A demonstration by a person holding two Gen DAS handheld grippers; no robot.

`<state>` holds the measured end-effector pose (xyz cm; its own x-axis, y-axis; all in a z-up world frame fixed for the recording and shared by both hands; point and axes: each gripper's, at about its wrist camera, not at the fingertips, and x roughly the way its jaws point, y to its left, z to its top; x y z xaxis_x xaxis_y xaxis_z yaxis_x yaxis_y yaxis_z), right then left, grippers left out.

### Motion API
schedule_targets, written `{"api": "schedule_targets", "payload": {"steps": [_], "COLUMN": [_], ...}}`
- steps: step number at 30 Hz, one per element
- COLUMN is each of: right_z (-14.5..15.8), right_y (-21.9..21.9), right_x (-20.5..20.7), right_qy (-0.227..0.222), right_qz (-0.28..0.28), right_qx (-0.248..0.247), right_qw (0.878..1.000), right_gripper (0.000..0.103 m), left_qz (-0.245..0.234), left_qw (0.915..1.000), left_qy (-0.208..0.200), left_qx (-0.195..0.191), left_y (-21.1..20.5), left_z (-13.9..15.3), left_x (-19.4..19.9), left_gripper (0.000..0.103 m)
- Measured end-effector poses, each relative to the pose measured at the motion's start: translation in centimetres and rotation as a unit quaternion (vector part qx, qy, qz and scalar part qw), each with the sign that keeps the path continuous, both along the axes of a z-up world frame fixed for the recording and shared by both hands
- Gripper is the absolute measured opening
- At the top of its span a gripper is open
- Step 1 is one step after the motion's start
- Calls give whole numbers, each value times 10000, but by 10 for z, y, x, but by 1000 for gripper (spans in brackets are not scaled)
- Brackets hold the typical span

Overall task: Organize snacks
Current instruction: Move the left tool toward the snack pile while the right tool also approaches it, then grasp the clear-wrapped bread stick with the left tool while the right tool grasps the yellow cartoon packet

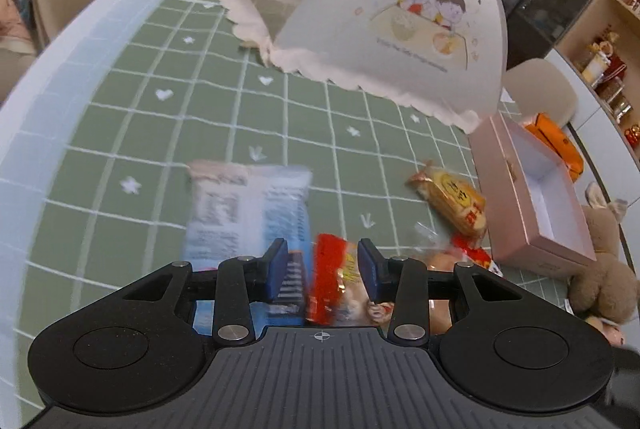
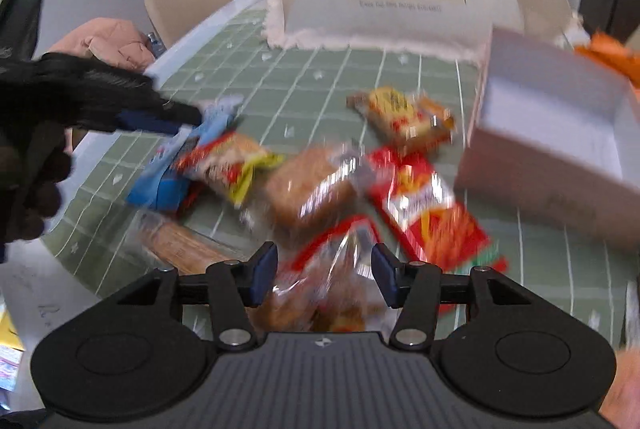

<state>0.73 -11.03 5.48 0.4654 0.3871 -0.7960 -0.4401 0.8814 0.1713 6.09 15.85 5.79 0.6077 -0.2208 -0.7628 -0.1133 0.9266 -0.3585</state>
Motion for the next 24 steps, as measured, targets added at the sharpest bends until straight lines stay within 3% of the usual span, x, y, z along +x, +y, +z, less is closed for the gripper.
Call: {"api": "schedule_targets", "payload": {"steps": [6, 10, 14, 19, 21, 24], "right_z": [-6, -1, -10, -30, -30, -29], "right_y": [-21, -43, -52, -52, -50, -49], "right_x": [-28, -9, 38, 85, 86, 67], "right_qy": [-319, -607, -639, -423, -315, -190], "right_qz": [85, -99, -145, -365, -429, -314], "right_qx": [-385, -438, -433, -181, -105, -66], "right_qw": [9987, 9971, 9969, 9983, 9985, 9993], "right_gripper": [52, 58, 60, 60, 59, 55], "left_qz": [-754, -588, -346, -1237, -1563, -1645], "left_qw": [9964, 9976, 9988, 9918, 9859, 9829], "left_qy": [345, 174, 111, 325, 472, 568], "left_qx": [149, 328, 320, -50, -378, -610], "left_y": [-42, -45, -37, -72, -89, -103], "left_z": [-15, -3, 23, 34, 24, 12], "left_x": [-21, -55, -82, -104, -110, -110], "left_gripper": [44, 43, 43, 43, 43, 43]}}
